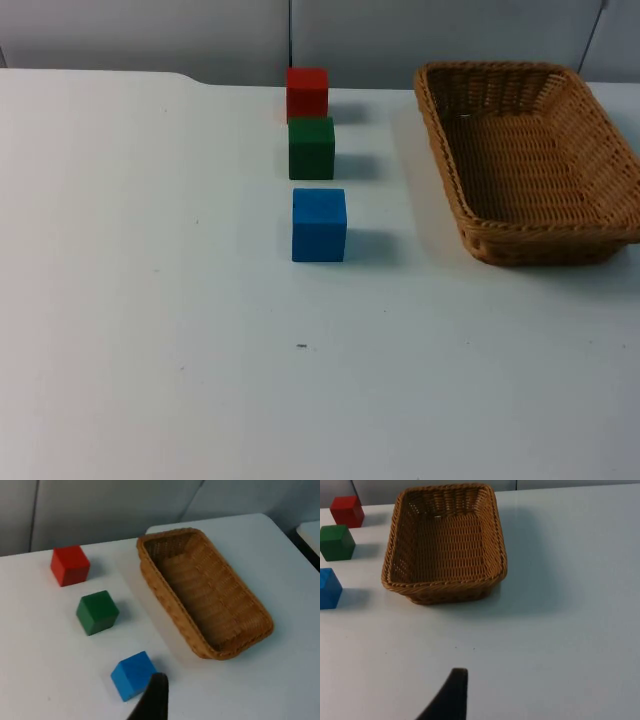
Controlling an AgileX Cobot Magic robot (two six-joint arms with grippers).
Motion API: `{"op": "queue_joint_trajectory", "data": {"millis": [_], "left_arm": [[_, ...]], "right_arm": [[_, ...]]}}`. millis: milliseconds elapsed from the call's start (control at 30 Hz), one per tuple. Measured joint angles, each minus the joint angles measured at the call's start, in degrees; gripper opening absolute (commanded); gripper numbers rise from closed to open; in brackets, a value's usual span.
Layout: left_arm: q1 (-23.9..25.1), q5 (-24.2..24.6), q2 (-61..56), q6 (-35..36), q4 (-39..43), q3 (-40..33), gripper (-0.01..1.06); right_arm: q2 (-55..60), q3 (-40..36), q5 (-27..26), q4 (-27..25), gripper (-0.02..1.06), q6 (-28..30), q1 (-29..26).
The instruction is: Pick up the basket with the left hand and place the blue cube into the basket with the right hand.
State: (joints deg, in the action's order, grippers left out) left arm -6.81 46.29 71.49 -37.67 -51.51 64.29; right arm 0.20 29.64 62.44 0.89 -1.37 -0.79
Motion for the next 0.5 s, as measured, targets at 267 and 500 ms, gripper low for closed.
{"op": "queue_joint_trajectory", "data": {"millis": [267, 500], "left_arm": [[-13.82, -6.27, 18.25, -0.28, -0.99, 11.54, 0.84], [-18.8, -7.34, 31.38, 3.26, -0.59, 20.77, 0.84]], "right_arm": [[0.0, 0.0, 0.0, 0.0, 1.04, 0.0, 0.0], [0.0, 0.0, 0.0, 0.0, 1.04, 0.0, 0.0]]}}
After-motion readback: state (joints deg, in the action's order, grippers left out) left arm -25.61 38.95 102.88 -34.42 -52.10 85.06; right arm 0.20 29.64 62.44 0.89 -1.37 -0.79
